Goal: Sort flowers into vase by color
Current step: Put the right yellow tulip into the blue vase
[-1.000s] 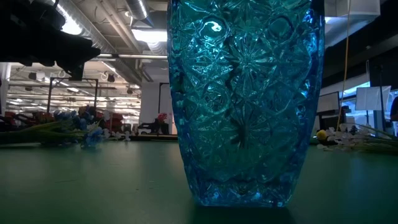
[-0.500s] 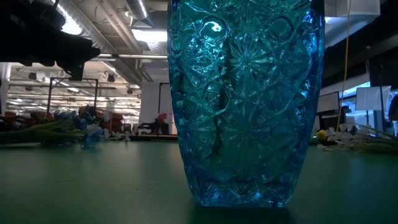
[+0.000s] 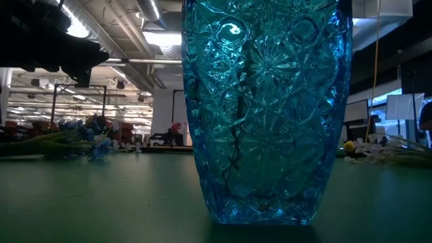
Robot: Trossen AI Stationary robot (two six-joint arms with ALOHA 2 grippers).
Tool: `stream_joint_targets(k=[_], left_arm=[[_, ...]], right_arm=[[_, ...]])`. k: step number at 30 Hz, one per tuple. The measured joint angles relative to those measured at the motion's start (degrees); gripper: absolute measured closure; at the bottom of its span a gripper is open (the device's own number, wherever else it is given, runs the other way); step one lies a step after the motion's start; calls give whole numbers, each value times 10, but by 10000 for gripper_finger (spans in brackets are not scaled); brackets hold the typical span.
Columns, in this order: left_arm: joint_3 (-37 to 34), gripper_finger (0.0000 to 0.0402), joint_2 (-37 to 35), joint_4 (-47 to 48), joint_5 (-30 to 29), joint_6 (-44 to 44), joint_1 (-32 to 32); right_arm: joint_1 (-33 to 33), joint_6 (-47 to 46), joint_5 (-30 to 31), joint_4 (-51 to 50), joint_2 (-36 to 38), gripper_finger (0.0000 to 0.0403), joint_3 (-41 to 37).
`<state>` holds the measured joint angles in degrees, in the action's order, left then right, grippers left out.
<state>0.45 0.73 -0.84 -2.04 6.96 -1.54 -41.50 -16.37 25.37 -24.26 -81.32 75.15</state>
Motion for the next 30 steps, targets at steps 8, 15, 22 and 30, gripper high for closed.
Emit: stream_joint_targets(k=[8, 15, 22, 30], left_arm=[[0, 276, 0, 0, 0, 0, 0], [0, 276, 0, 0, 0, 0, 0], [0, 276, 0, 0, 0, 0, 0], [0, 276, 0, 0, 0, 0, 0]], right_arm=[[41, -67, 113, -154, 2, 118, 49], [162, -46, 2, -240, 2, 118, 48], [288, 45, -48, -294, 19, 118, 48], [524, -148, 105, -317, 54, 118, 35]])
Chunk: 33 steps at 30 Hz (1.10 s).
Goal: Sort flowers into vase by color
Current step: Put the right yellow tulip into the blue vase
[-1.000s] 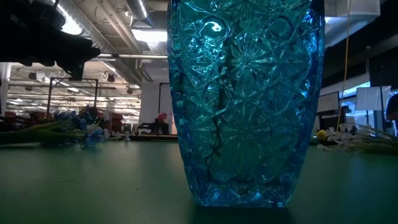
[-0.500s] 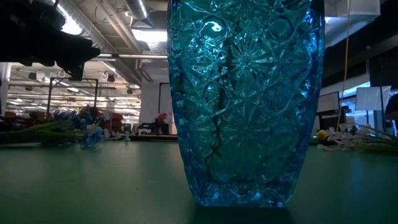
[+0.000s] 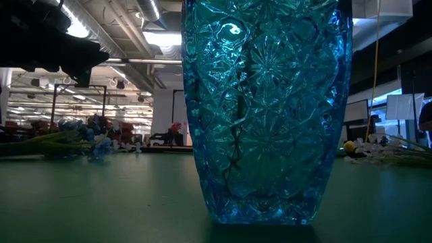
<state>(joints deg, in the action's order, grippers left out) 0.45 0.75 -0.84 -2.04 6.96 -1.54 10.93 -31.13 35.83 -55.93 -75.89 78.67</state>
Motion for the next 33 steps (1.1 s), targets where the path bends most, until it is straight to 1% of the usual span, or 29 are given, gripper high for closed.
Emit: stream_joint_targets(k=[2, 6, 9, 11, 13, 16, 18, 20, 22, 24, 28, 33], left_arm=[[0, 276, 0, 0, 0, 0, 0], [0, 276, 0, 0, 0, 0, 0], [0, 276, 0, 0, 0, 0, 0], [0, 276, 0, 0, 0, 0, 0], [0, 276, 0, 0, 0, 0, 0], [0, 276, 0, 0, 0, 0, 0], [0, 276, 0, 0, 0, 0, 0], [0, 276, 0, 0, 0, 0, 0], [0, 276, 0, 0, 0, 0, 0], [0, 276, 0, 0, 0, 0, 0], [0, 276, 0, 0, 0, 0, 0], [0, 276, 0, 0, 0, 0, 0]], right_arm=[[56, -60, 6, 8, -8, 118, -20], [162, -104, -26, 37, -36, 118, -76], [242, -172, -30, 53, -61, 118, -121], [283, -222, -26, 81, -75, 118, -158], [310, -260, -32, 123, -88, 118, -198], [328, -315, -49, 203, -110, 118, -257], [332, -336, -49, 260, -126, 118, -286], [331, -359, -29, 290, -144, 123, -303], [331, -383, -10, 293, -162, 135, -308], [331, -395, 5, 297, -181, 153, -308], [331, -422, 4, 318, -219, 201, -308], [331, -425, 2, 358, -246, 264, -308]])
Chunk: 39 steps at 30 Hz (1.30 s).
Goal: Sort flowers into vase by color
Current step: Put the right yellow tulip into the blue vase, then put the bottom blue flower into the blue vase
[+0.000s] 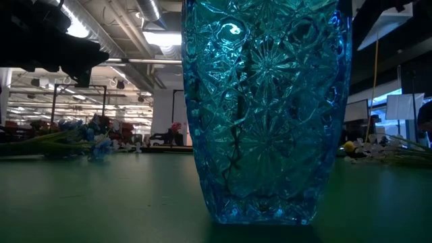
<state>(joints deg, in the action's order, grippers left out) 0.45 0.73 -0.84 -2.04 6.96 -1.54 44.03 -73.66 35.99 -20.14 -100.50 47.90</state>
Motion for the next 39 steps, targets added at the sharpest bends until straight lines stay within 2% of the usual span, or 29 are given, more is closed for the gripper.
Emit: stream_joint_targets(k=[6, 8, 10, 14, 19, 24, 28, 34, 39], left_arm=[[0, 276, 0, 0, 0, 0, 0], [0, 276, 0, 0, 0, 0, 0], [0, 276, 0, 0, 0, 0, 0], [0, 276, 0, 0, 0, 0, 0], [0, 276, 0, 0, 0, 0, 0], [0, 276, 0, 0, 0, 0, 0], [0, 276, 0, 0, 0, 0, 0], [0, 276, 0, 0, 0, 0, 0], [0, 276, 0, 0, 0, 0, 0]], right_arm=[[-3, 16, 4, -2, 6, 353, 0], [-14, 44, 20, 7, 18, 385, 0], [-28, 96, 34, 9, 39, 394, 0], [-84, 179, 23, 11, 99, 371, 1], [-218, 253, -14, 13, 158, 367, 1], [-338, 305, -74, -12, 164, 387, 1], [-412, 291, -73, -42, 147, 399, 1], [-453, 253, -54, -68, 137, 370, 0], [-441, 237, -65, -201, 168, 308, 12]])
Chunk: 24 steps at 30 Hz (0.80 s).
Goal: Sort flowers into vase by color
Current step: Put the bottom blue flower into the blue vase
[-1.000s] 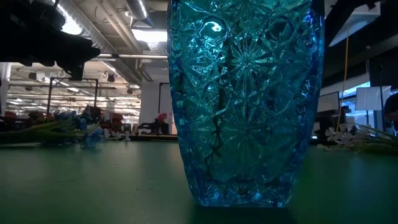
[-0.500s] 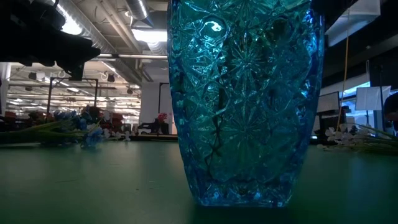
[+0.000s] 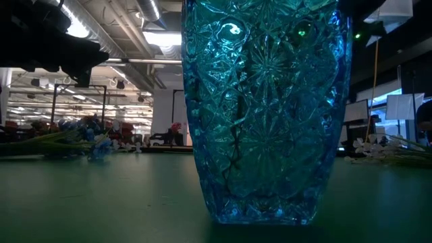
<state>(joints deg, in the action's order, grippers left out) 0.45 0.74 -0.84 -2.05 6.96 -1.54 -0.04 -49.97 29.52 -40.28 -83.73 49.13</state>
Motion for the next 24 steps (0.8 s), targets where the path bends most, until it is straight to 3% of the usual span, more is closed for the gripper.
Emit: stream_joint_targets(k=[7, 14, 17, 20, 24], left_arm=[[0, 276, 0, 0, 0, 0, 0], [0, 276, 0, 0, 0, 0, 0], [0, 276, 0, 0, 0, 0, 0], [0, 276, 0, 0, 0, 0, 0], [0, 276, 0, 0, 0, 0, 0]], right_arm=[[-7, -87, -101, -228, 35, 198, 18], [-53, -151, -149, -333, 35, 113, 18], [-67, -160, -163, -355, 35, 94, 18], [-93, -159, -234, -346, 35, 87, 19], [-171, -234, -279, -344, 35, 86, 55]])
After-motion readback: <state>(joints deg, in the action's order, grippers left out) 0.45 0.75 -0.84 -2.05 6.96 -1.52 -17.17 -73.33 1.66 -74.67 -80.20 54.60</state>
